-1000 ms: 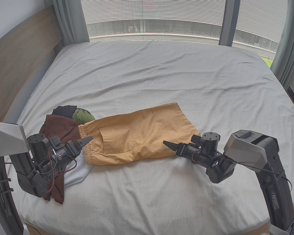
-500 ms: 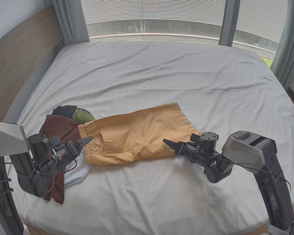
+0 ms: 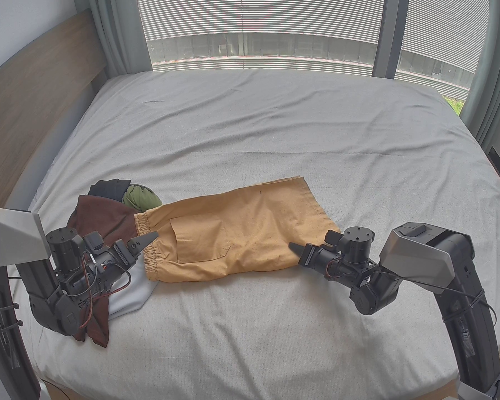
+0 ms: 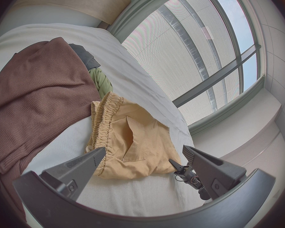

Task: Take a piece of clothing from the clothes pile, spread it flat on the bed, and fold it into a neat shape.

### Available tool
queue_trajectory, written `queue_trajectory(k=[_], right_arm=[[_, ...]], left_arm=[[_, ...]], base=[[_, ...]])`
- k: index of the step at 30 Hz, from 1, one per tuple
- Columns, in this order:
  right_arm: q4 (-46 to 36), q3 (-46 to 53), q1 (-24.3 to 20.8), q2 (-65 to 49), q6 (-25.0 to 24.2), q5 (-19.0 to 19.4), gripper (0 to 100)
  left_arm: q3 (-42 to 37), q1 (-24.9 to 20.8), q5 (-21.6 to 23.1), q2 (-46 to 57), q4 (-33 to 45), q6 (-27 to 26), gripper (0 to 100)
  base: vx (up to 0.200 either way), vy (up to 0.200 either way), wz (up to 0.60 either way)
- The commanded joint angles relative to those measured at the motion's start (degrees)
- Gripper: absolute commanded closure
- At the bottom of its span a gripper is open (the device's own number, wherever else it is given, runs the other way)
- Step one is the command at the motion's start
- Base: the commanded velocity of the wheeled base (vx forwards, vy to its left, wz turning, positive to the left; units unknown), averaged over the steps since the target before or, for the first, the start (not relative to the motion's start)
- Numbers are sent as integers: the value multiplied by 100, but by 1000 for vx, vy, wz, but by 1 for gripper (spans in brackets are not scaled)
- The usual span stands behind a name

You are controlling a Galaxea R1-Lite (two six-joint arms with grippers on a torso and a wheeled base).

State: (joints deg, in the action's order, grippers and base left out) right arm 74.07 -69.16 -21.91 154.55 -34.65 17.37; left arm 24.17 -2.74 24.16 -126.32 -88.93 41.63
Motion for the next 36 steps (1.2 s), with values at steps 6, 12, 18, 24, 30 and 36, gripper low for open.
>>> queue_trajectory(k=[6,12,18,24,30,36], right_arm=[[-51,1185,55,-821,160,3,100],[-112,1985,64,-1024,450,3,100],[-51,2785,90,-1366,467,-6,100],[-51,3216,160,-1542,599,-6,100],[-7,3945,327,-1753,714,-85,100],[363,4499,363,-1718,731,-85,100]], left_arm=[[44,81,10,2,-1,29,0],[44,81,18,-7,-1,29,0],[44,81,18,2,-1,29,0],[44,81,18,2,-1,29,0],[44,81,18,11,-1,29,0],[70,81,18,11,-1,29,0]], base=[[0,0,0],[0,0,0],[0,0,0],[0,0,0],[0,0,0],[0,0,0]])
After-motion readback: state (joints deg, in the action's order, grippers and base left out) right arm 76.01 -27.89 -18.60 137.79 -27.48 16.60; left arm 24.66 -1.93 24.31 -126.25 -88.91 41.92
